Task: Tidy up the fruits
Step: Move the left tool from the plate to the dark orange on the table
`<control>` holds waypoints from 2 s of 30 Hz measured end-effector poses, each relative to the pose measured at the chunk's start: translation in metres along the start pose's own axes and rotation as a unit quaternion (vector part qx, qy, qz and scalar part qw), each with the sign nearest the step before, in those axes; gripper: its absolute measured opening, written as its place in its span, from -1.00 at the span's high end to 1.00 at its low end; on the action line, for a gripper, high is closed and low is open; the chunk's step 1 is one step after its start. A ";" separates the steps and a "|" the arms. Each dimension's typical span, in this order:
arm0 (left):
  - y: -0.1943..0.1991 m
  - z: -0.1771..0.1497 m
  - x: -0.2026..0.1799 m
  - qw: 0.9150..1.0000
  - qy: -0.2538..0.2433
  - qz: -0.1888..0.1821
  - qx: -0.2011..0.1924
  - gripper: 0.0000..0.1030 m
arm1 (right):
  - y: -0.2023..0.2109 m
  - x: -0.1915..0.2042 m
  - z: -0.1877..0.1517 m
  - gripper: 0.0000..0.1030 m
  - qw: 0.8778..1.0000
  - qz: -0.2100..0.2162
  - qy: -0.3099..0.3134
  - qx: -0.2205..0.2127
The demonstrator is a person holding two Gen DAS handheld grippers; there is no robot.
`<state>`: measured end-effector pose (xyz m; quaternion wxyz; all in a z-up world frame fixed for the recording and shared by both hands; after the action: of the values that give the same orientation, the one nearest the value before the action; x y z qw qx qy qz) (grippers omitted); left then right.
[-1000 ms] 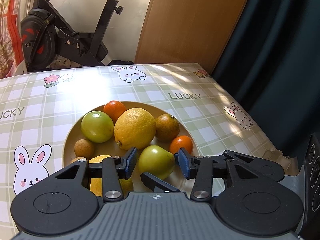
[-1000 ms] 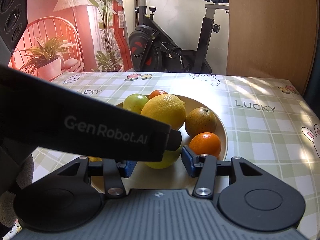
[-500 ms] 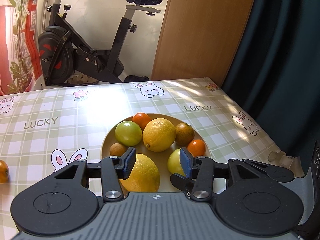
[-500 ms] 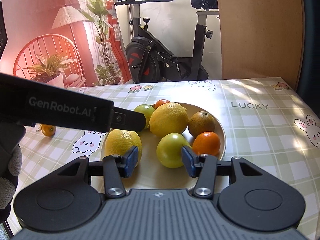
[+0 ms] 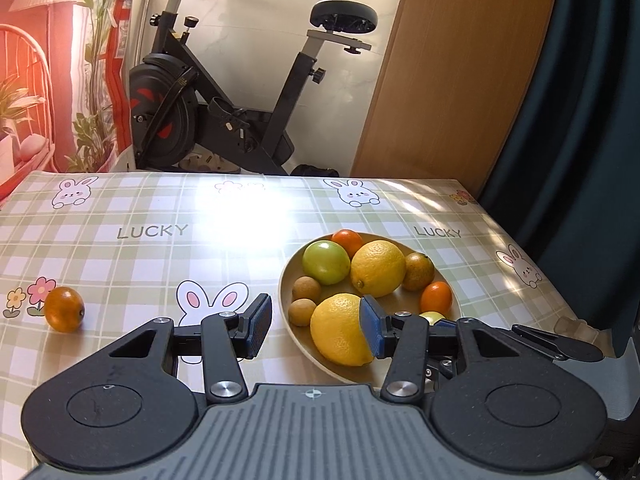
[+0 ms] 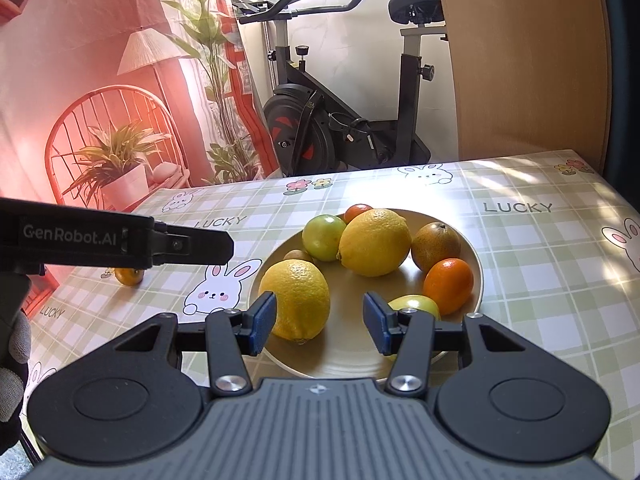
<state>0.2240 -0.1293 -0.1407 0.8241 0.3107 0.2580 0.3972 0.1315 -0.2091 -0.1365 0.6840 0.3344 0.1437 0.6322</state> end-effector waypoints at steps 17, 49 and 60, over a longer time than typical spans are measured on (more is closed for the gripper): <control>0.036 0.009 0.060 0.999 0.025 0.034 -0.020 0.01 | -0.004 0.028 0.006 0.01 1.000 0.013 0.016 0.004; 0.062 0.022 0.190 0.992 0.097 0.076 -0.024 -0.01 | -0.090 0.152 0.036 -0.01 0.990 0.059 0.126 0.034; 0.015 -0.001 0.219 0.989 0.143 0.036 0.025 -0.01 | -0.140 0.195 0.027 -0.10 0.979 0.094 0.167 0.070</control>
<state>0.3366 0.0572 -0.1697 0.7559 0.2799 0.3715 0.4607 0.2870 -0.0259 -0.1619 0.5627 0.2835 0.2676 0.7290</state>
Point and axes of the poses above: each gripper's, at about its wrist camera, not at the fingertips, and y roughly against the way its jaws point, x to its left, z to its top, the point moved 7 cm from there along -y, roughly the way its jaws point, and after that the axes turned 7 degrees about x, right-handed, at the moved point
